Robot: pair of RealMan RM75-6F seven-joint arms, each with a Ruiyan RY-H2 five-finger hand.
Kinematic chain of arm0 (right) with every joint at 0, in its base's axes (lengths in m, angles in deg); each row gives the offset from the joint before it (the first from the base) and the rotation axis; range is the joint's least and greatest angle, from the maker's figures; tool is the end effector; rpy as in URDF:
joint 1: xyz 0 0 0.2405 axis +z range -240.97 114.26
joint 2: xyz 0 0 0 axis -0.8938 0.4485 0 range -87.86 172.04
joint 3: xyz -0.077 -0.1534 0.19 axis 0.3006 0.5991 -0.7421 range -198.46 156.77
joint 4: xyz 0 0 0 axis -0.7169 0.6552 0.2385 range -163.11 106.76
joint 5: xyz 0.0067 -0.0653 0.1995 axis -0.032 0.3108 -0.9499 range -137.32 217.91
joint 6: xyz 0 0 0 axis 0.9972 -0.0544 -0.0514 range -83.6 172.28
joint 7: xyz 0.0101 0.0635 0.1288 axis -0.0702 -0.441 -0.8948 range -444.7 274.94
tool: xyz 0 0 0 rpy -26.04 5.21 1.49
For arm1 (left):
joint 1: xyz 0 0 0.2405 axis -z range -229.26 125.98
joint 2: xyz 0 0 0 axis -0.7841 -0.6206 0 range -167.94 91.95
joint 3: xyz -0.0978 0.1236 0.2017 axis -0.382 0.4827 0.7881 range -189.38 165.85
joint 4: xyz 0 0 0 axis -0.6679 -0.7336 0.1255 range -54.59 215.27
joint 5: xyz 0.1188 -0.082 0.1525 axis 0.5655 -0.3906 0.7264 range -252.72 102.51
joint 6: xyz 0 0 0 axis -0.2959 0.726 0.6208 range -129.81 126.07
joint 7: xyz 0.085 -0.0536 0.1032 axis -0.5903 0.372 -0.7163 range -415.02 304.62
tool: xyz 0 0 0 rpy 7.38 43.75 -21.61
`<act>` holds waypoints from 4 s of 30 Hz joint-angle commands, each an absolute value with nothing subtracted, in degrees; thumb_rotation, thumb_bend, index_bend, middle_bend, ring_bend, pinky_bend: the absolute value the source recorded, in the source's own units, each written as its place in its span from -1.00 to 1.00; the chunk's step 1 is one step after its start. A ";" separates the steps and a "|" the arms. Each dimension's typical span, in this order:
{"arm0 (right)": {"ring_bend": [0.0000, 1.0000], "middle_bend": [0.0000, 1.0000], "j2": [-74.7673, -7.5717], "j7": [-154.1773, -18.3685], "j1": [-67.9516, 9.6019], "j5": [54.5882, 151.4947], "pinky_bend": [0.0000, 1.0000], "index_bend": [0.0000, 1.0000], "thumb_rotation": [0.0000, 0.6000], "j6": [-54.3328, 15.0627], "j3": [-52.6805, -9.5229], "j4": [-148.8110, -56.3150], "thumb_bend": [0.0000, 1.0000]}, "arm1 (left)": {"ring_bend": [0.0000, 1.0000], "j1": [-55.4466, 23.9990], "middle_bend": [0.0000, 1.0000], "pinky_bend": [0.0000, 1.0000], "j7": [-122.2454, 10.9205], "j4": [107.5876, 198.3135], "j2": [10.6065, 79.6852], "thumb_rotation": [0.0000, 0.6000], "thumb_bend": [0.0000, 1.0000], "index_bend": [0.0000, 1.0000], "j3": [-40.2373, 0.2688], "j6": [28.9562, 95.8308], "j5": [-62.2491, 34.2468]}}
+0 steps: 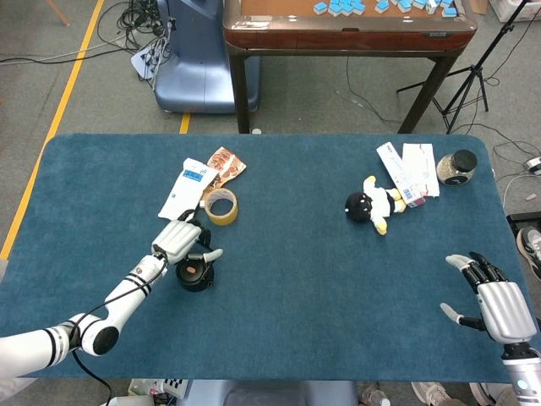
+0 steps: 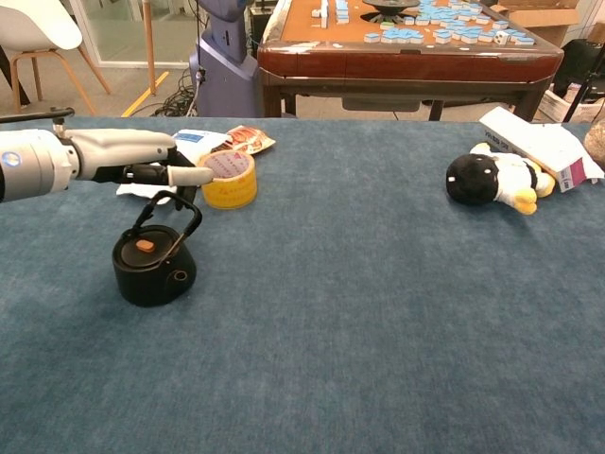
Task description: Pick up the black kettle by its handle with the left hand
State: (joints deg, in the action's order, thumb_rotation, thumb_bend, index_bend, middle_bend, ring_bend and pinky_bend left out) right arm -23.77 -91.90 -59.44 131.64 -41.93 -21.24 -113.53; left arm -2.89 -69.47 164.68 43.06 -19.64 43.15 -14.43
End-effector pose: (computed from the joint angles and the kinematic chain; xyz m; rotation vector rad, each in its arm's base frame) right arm -0.3252 -0.1677 0.1522 1.4537 -0.9212 0.9466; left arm -0.1512 0.3694 0.0059 -1.9875 -0.9733 -0.8038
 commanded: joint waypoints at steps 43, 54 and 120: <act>-0.76 -0.53 -23.24 -91.59 -58.35 133.20 -0.73 -0.59 1.00 -43.58 -22.49 -113.83 -0.61 | -0.27 -19.65 -0.06 -1.00 -74.48 179.66 36.06 -1.00 -0.77 -0.07 -9.48 63.56 4.93; -0.76 -0.53 -22.32 -89.88 -57.92 132.15 -0.82 -0.59 1.00 -43.20 -23.37 -115.44 -0.62 | -0.27 -20.06 -0.06 -1.00 -77.33 180.15 37.49 -1.00 -0.77 -0.09 -10.50 62.83 4.31; -0.76 -0.53 -22.64 -91.49 -59.25 131.13 -0.82 -0.59 1.00 -43.43 -22.68 -114.14 -0.62 | -0.14 -22.03 0.15 -1.00 -85.21 178.32 42.72 -1.00 -0.77 0.10 -9.50 59.00 3.65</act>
